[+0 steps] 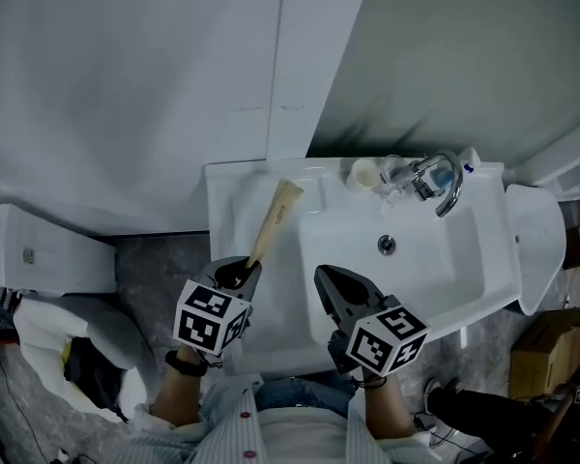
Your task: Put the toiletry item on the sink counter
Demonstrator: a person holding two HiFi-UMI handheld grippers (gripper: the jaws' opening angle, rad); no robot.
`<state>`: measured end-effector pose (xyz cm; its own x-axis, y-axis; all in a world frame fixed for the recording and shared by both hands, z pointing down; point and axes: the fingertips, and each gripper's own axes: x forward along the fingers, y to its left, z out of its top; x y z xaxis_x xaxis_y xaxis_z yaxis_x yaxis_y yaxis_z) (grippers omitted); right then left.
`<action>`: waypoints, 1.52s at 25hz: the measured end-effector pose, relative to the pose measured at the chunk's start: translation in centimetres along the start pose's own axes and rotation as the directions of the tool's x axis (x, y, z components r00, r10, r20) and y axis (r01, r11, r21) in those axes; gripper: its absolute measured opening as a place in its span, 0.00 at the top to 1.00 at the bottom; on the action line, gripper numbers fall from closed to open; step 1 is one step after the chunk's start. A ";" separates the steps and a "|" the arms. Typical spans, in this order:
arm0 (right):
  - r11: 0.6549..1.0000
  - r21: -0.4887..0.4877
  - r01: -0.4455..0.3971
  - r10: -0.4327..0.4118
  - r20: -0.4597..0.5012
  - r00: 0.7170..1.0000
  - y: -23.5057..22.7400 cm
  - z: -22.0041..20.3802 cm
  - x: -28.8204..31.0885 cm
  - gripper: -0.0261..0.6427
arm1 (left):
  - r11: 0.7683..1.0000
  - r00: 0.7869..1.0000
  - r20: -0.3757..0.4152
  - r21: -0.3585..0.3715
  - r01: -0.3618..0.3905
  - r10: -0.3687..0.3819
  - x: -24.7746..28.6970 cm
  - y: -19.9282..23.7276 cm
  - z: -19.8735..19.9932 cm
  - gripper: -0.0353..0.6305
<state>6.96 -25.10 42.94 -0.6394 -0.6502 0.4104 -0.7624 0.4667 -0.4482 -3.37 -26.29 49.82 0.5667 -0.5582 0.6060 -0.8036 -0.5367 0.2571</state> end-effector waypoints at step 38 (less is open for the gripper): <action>0.994 0.107 0.009 0.011 -0.187 0.982 -3.4 -5.3 3.9 0.95 | 0.991 0.968 -0.249 -0.131 -0.008 -0.025 8.6 1.2 -6.7 0.86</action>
<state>6.47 -26.04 50.27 -0.6549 -0.5216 0.5469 -0.7534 0.3940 -0.5264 -0.70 -27.48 60.39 0.5235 -0.3699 0.7676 -0.8251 -0.4450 0.3482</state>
